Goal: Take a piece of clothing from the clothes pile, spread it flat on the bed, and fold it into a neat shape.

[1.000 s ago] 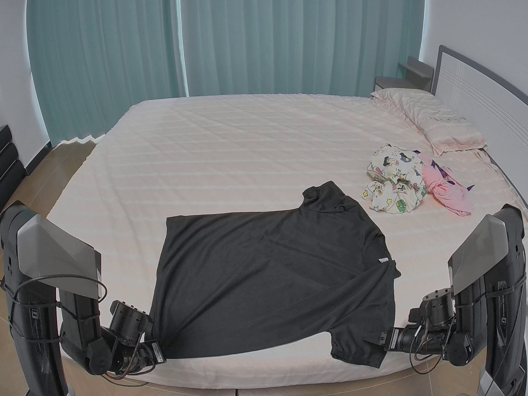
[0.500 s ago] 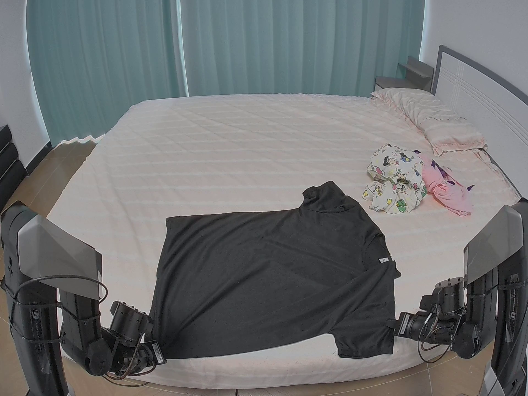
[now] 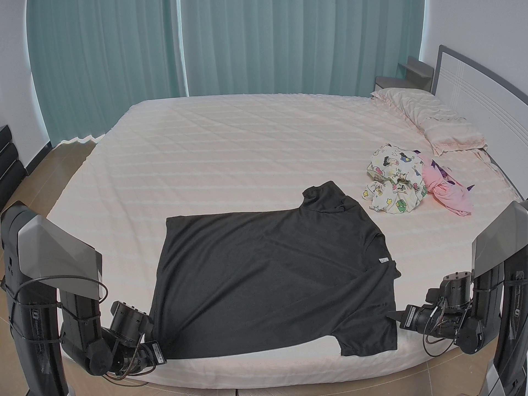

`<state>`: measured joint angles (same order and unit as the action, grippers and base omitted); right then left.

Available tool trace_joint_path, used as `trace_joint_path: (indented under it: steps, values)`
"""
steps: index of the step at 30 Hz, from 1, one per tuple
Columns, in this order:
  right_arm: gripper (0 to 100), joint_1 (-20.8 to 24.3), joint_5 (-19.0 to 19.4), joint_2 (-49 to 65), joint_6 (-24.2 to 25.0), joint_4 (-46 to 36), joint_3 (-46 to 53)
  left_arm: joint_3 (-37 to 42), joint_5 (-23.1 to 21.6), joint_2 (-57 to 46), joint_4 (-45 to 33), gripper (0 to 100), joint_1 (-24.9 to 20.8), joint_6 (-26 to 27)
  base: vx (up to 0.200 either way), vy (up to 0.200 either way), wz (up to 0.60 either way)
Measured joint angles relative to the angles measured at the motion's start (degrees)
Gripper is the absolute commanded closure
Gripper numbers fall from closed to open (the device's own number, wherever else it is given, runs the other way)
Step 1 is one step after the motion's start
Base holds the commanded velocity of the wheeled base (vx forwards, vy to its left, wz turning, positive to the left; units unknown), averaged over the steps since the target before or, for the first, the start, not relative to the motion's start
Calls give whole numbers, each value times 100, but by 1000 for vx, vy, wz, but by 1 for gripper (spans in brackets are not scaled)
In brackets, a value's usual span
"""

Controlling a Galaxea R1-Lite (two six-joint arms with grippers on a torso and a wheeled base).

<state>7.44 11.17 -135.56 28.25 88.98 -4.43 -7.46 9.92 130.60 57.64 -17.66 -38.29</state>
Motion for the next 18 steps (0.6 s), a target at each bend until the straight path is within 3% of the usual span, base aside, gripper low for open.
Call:
trace_joint_path:
  steps: [4,10,18]
  values:
    - [0,-160,293,11,-107,-2,33,0,-2,7,0,100,0,0,0,0,0]
    - [0,-405,1114,15,-690,-2,263,0,-2,9,0,100,0,0,0,0,0]
    - [0,-308,1130,-256,-828,0,338,0,-2,9,-2,100,0,0,0,0,0]
